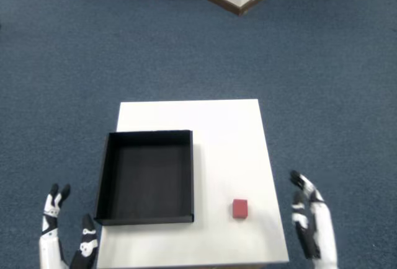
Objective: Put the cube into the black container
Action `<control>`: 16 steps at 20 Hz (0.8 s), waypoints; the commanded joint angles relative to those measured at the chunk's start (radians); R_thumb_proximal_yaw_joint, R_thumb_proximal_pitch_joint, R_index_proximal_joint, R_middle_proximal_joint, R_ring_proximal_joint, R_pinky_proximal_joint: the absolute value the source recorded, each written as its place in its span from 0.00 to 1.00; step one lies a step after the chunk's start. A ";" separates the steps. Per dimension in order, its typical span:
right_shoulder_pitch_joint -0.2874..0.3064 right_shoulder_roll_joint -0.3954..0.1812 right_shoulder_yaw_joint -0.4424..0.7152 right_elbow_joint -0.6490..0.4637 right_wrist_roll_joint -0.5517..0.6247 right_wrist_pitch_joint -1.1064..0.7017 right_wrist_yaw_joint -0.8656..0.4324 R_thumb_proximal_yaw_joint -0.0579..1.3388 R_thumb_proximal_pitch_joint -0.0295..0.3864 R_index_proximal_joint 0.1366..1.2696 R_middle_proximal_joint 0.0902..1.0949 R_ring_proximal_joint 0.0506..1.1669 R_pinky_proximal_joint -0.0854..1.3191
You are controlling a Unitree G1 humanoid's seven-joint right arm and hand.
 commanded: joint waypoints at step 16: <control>-0.172 0.136 0.553 0.427 -0.253 0.337 -0.552 0.29 0.27 0.15 0.09 0.16 0.09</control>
